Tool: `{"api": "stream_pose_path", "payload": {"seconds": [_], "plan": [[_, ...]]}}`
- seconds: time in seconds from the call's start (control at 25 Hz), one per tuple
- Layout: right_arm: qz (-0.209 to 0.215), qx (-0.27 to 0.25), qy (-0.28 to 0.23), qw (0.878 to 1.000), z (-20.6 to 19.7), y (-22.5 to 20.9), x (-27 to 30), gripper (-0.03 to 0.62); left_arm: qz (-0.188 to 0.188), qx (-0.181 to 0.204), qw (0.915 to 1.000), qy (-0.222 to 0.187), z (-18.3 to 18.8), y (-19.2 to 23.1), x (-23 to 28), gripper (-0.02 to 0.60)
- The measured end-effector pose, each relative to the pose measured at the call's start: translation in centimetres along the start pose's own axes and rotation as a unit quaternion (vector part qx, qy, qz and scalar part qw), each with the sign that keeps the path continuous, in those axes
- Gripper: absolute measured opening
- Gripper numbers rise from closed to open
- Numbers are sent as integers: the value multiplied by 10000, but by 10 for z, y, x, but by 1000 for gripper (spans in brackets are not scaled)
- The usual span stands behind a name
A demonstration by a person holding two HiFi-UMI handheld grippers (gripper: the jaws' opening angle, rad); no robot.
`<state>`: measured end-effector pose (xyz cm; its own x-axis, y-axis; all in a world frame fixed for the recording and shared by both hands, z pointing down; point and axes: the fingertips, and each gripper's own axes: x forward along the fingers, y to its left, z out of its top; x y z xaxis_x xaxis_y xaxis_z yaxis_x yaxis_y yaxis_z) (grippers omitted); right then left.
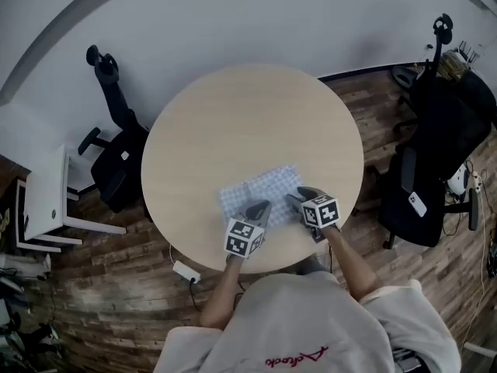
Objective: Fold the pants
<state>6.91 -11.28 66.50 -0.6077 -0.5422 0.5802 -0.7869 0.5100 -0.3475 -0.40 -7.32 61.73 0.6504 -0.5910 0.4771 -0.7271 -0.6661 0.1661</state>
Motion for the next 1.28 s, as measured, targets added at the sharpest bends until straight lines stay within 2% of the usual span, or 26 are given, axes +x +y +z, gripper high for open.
{"api": "stream_pose_path", "payload": {"seconds": [0.16, 0.36, 0.6, 0.72, 1.0, 1.16, 1.28], "plan": [[-328, 712, 93, 9969, -20, -55, -19, 202, -172, 110, 9998, 90, 6, -17, 20, 38], [-106, 1298, 212, 9913, -39, -72, -14, 202, 9, 60, 9998, 192, 4, -14, 26, 38], [230, 1393, 473, 9889, -43, -70, 6, 153, 366, -299, 9988, 116, 9, 11, 21, 38], [337, 1320, 480, 9895, -42, -69, 8, 98, 390, -323, 9986, 152, 11, 14, 25, 38], [-365, 1426, -23, 9891, -22, -115, -18, 81, 97, -194, 9996, 152, 26, 7, 52, 38], [-836, 1569, -285, 9837, -12, -158, -54, 81, -116, -108, 9998, 147, 33, -2, 67, 38], [-1001, 1587, -437, 9813, -5, -169, -72, 80, -214, -48, 9997, 124, 36, -6, 70, 38]]}}
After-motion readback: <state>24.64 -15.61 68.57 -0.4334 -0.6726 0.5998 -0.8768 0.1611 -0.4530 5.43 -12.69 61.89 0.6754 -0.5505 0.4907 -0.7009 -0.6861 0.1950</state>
